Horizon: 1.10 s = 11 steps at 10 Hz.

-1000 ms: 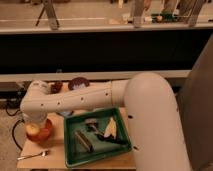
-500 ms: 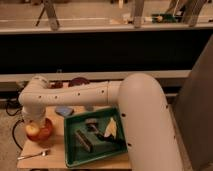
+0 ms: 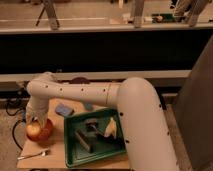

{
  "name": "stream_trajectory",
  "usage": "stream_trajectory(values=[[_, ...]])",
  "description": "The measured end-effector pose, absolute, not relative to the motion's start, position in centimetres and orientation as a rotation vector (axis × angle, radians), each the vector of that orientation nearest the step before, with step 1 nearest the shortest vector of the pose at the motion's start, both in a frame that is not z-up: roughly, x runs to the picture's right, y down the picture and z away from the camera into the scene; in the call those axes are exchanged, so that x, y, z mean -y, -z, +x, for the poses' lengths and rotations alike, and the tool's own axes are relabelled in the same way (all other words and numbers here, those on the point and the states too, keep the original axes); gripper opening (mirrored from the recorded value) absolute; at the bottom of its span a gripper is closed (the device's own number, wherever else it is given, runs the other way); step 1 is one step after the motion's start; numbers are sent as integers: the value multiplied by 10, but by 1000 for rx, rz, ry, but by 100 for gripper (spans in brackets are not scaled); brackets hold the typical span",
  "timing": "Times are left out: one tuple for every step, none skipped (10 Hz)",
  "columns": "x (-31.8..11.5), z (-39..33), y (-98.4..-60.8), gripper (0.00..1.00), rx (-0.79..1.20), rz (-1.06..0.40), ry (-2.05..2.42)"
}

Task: Place apple in red bowl

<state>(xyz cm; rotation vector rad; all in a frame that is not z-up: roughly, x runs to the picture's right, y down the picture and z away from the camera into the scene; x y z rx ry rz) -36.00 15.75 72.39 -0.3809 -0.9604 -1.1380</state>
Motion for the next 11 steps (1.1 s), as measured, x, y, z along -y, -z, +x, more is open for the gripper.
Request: stream_trajectory(values=[[-154, -355, -722, 45, 914, -354, 1135], [-151, -350, -722, 56, 857, -321, 1135], [-149, -347, -722, 66, 830, -303, 1132], [-149, -347, -721, 75, 839, -312, 1130], [-149, -345, -722, 80, 892, -347, 1129], [-147, -343, -721, 79, 928, -369, 1123], [-145, -339, -723, 74, 943, -383, 1117], [-143, -337, -723, 63, 917, -366, 1119], [-143, -334, -722, 57, 883, -347, 1118], [-142, -326, -722, 48, 855, -334, 1113], [-141, -319, -723, 41, 859, -344, 1105]])
